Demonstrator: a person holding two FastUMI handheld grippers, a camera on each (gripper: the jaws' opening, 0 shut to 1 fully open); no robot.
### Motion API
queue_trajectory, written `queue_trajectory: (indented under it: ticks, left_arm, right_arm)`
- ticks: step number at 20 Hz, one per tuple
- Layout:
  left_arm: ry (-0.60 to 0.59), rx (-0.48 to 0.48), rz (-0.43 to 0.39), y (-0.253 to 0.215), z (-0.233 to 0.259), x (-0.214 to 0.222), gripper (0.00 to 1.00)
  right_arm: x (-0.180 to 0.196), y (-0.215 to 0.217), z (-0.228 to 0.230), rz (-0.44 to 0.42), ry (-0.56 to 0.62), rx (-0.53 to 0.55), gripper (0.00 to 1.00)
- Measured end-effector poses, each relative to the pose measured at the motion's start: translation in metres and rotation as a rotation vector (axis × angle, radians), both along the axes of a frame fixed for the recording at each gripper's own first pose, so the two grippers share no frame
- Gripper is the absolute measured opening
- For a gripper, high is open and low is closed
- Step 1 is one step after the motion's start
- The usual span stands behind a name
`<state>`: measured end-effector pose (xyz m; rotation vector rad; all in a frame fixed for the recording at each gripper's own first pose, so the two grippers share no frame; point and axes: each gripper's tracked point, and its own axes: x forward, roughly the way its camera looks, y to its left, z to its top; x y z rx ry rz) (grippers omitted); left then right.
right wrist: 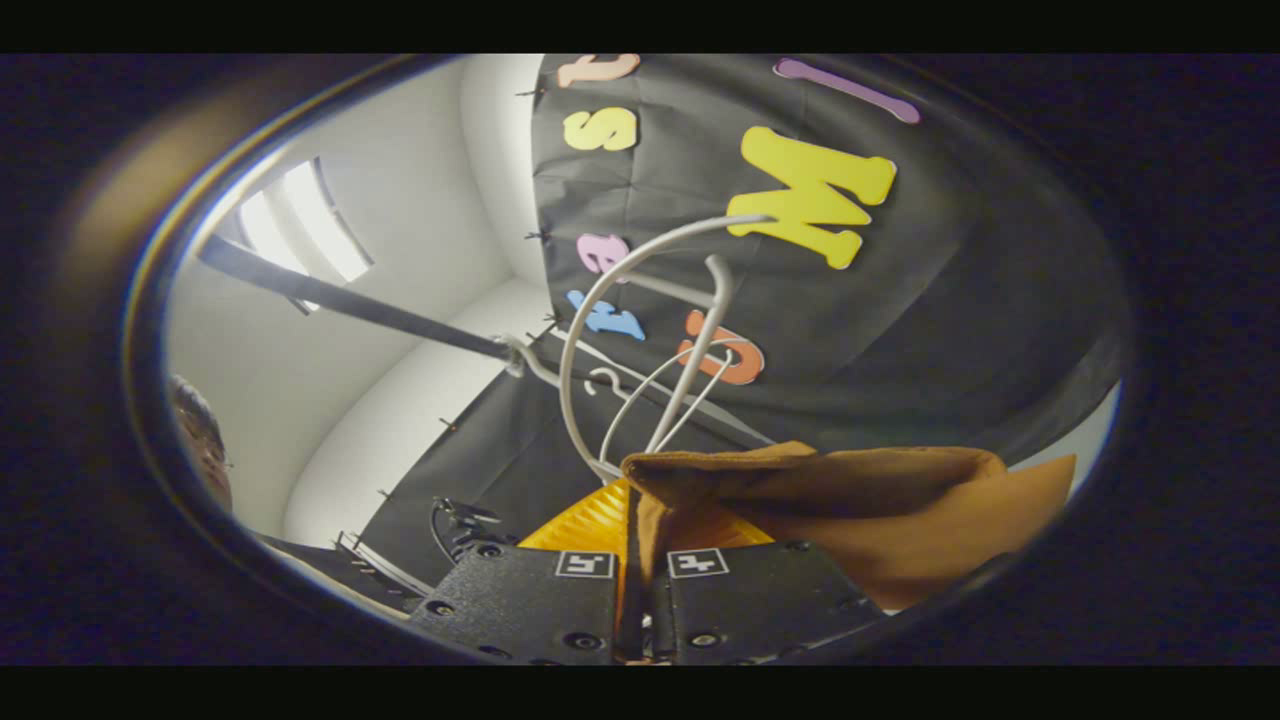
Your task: Grasp the clothes on the hanger with both hands and then place them into the laundry hamper below.
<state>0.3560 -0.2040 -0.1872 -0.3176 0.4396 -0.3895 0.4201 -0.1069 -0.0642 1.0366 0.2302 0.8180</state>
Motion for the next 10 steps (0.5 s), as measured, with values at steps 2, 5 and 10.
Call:
queue_trajectory:
  ticks: [2, 5, 10]
  left_arm:
    - [0.0, -0.014, -0.045, -0.02, 0.003, -0.014, 0.0]
    - [0.024, 0.008, -0.093, -0.038, -0.007, -0.032, 0.05]
    - [0.097, 0.043, -0.14, -0.047, -0.057, -0.063, 0.0]
  right_arm:
    - [-0.015, 0.03, 0.003, 0.041, -0.02, -0.045, 0.06]
    - [-0.034, 0.062, -0.01, 0.059, -0.02, -0.142, 0.06]
    - [-0.05, 0.095, -0.079, 0.071, 0.07, -0.218, 0.07]
